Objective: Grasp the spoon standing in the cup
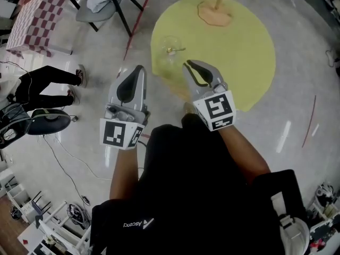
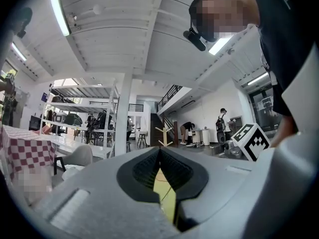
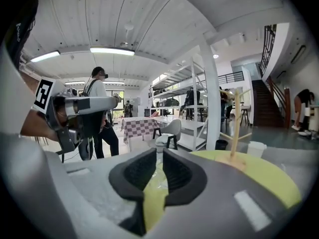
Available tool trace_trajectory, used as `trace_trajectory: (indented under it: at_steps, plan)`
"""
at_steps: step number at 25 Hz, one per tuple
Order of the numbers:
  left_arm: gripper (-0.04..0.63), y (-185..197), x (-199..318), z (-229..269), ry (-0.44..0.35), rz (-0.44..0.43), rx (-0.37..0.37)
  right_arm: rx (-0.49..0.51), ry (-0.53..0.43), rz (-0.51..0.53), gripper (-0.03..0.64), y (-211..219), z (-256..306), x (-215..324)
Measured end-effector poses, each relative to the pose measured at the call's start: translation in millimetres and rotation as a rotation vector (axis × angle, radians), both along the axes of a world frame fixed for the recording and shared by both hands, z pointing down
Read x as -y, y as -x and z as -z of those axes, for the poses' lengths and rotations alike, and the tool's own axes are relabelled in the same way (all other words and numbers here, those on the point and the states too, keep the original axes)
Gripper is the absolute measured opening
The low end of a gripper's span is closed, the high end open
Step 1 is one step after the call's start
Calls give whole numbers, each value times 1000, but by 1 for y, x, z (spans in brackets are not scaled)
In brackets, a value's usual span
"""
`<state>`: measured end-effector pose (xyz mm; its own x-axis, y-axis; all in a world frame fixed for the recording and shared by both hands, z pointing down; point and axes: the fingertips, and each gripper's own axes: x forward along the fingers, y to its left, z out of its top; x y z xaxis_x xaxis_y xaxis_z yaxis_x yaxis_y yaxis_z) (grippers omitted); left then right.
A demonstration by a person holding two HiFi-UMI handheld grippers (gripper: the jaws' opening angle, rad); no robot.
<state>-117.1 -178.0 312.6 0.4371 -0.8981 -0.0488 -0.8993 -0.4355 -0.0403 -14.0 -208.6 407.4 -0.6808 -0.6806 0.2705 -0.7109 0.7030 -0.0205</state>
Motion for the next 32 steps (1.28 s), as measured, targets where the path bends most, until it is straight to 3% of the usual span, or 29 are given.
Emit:
trace_trajectory:
  at_steps: [10, 16, 26, 32]
  plan:
    - [11, 0, 46, -19, 45, -23, 9, -5, 185, -39, 152, 10, -51, 54]
    - [11, 4, 60, -26, 65, -62, 6, -29, 249, -77, 152, 23, -76, 71]
    - [11, 38, 64, -35, 73, -77, -15, -65, 210, -146, 35, 37, -82, 78]
    - [11, 44, 68, -38, 75, -100, -27, -88, 178, -157, 11, 40, -77, 82]
